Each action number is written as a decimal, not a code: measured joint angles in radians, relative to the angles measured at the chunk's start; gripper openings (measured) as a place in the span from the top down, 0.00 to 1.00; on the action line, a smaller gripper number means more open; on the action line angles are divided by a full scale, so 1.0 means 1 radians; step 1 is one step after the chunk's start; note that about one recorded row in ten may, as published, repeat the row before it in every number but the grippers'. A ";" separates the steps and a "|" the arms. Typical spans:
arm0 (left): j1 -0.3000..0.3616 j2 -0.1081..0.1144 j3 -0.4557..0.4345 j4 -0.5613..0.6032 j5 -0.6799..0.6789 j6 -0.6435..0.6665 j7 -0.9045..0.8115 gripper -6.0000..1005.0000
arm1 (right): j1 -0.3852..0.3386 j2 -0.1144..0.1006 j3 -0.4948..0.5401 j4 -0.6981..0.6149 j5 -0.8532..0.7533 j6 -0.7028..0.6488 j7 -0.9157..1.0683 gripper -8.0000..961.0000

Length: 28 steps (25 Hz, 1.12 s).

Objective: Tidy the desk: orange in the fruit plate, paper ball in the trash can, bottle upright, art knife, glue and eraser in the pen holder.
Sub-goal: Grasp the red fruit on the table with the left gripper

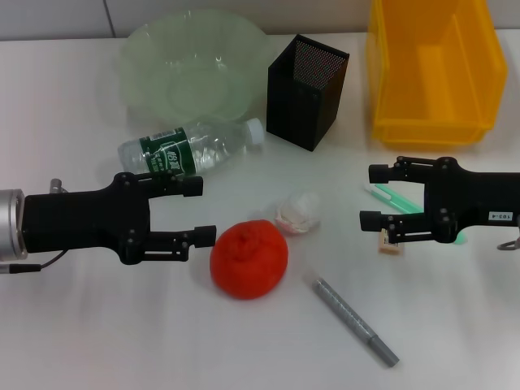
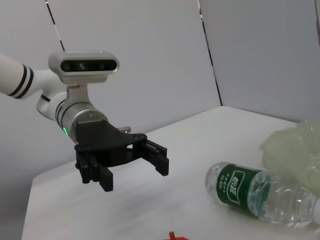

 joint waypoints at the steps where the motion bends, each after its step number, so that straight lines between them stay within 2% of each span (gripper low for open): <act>1: 0.000 0.000 0.000 0.000 0.000 0.000 0.000 0.19 | 0.003 0.000 0.001 0.002 -0.001 0.000 0.000 0.13; 17: -0.002 -0.008 0.003 -0.006 0.000 0.001 0.002 0.19 | 0.007 -0.001 0.002 0.002 -0.002 0.000 0.010 0.13; 25: -0.005 -0.045 0.002 0.001 0.000 -0.045 0.055 0.19 | 0.007 -0.002 0.002 -0.002 -0.002 0.000 0.022 0.13; 26: -0.010 -0.056 0.001 0.001 0.000 -0.070 0.068 0.19 | 0.007 -0.002 0.001 -0.002 -0.002 0.000 0.024 0.13; 28: -0.012 -0.060 0.001 0.001 0.000 -0.079 0.072 0.19 | 0.005 -0.002 0.000 -0.003 -0.002 0.000 0.026 0.13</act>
